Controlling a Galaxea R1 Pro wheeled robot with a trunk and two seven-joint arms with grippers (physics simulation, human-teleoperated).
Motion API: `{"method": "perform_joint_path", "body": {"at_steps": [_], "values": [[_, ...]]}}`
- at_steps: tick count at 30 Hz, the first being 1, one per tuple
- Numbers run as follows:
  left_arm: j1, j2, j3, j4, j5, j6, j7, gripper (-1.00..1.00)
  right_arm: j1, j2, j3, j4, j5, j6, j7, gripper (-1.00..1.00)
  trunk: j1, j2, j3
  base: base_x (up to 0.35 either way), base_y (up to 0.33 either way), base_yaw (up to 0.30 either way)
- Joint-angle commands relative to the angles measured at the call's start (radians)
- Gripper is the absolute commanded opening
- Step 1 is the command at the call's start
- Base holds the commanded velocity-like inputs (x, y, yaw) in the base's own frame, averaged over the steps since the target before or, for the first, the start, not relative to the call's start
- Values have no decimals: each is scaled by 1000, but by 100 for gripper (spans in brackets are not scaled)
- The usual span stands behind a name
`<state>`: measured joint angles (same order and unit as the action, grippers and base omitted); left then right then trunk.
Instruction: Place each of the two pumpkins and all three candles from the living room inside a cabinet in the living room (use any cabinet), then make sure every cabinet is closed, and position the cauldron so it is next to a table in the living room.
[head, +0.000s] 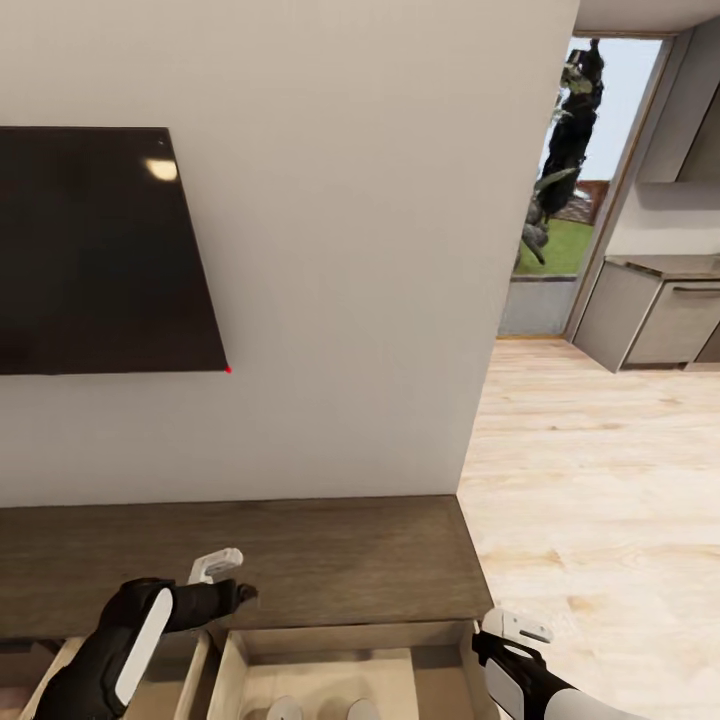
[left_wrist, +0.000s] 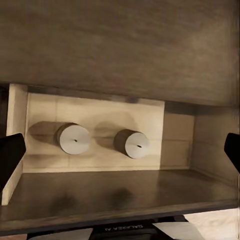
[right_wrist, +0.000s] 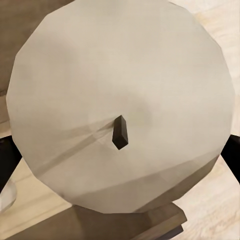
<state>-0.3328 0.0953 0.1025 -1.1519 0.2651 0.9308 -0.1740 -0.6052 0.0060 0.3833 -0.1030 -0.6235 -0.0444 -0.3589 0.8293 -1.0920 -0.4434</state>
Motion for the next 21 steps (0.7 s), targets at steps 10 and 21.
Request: {"method": "perform_joint_path", "body": {"at_steps": [10,21], "values": [[-2,-9,7,-204,133,66,-8,100,-1,7,8,3,-10,-3,58,-100,38,-71,-32,0,0,0],[0,-52,-25,-215,162,69,-9,100,-1,8,8,9,-10,0,169,-100,81,-148,-67,0,0,0]]}}
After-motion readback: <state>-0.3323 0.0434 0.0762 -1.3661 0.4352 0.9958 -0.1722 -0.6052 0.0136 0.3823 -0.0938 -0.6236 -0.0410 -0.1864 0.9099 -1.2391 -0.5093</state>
